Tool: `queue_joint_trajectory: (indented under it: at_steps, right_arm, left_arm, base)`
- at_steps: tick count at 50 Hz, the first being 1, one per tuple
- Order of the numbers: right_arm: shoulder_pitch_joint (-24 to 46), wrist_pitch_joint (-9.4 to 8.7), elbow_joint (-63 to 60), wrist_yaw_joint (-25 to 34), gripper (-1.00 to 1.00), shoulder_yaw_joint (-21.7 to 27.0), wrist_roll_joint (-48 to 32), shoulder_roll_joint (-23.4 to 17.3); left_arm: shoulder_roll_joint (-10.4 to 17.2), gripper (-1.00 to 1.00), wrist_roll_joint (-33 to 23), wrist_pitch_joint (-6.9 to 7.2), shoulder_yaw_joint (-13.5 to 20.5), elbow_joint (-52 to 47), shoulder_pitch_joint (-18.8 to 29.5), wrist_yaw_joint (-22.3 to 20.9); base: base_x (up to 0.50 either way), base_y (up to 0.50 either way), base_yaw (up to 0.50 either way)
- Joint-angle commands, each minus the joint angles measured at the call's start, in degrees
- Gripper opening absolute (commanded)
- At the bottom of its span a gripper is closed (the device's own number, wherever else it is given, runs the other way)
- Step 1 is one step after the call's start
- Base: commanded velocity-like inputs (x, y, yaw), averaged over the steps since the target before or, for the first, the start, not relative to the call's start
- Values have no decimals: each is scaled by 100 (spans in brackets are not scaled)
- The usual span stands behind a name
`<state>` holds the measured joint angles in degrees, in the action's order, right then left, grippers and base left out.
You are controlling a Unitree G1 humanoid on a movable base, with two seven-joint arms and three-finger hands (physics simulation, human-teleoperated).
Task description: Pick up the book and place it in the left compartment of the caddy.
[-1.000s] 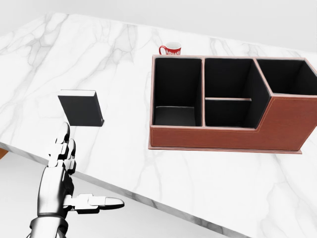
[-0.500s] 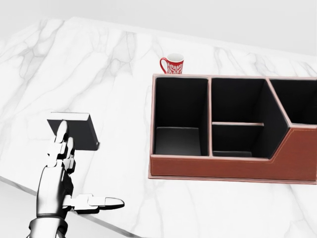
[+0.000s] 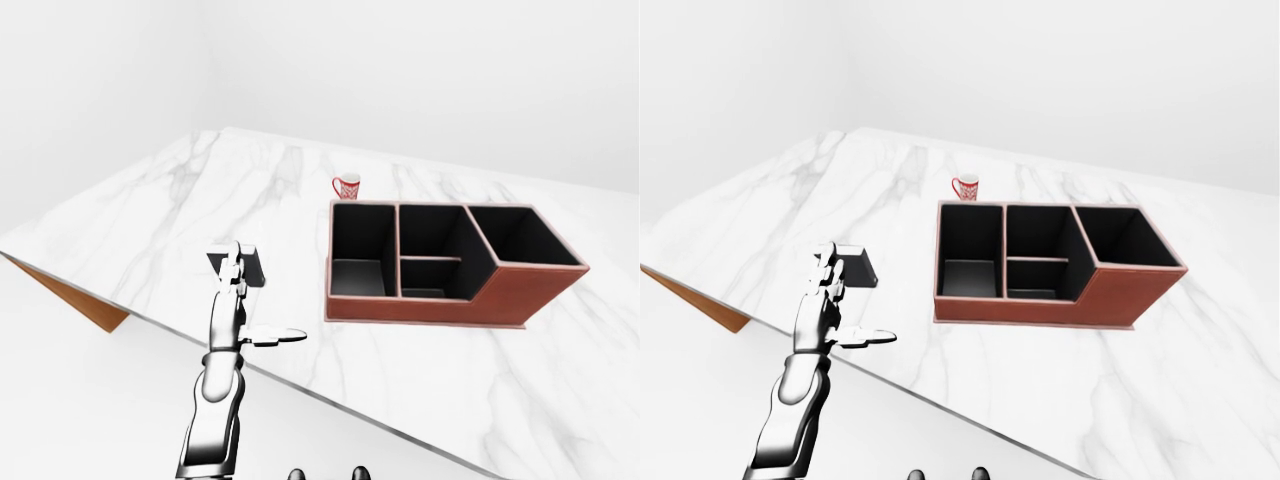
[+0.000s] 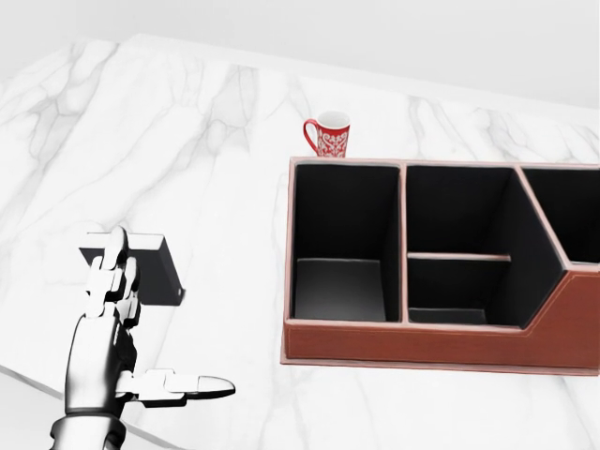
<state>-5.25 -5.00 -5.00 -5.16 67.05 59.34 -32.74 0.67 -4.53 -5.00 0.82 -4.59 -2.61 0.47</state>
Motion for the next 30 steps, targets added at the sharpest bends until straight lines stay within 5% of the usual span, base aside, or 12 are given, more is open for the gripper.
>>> queue_joint_trajectory:
  at_steps: [1, 30]
  right_arm:
    - [-24, 0, -94, -29, 100, 63, 9, 10]
    - [31, 0, 150, 125, 100, -84, -92, 13]
  left_arm:
    - [2, 100, -10, 0, 3, -4, -14, -19]
    - [-7, 100, -38, 0, -5, -80, -75, -23]
  base:
    - [8, 4, 0]
    - [8, 3, 0]
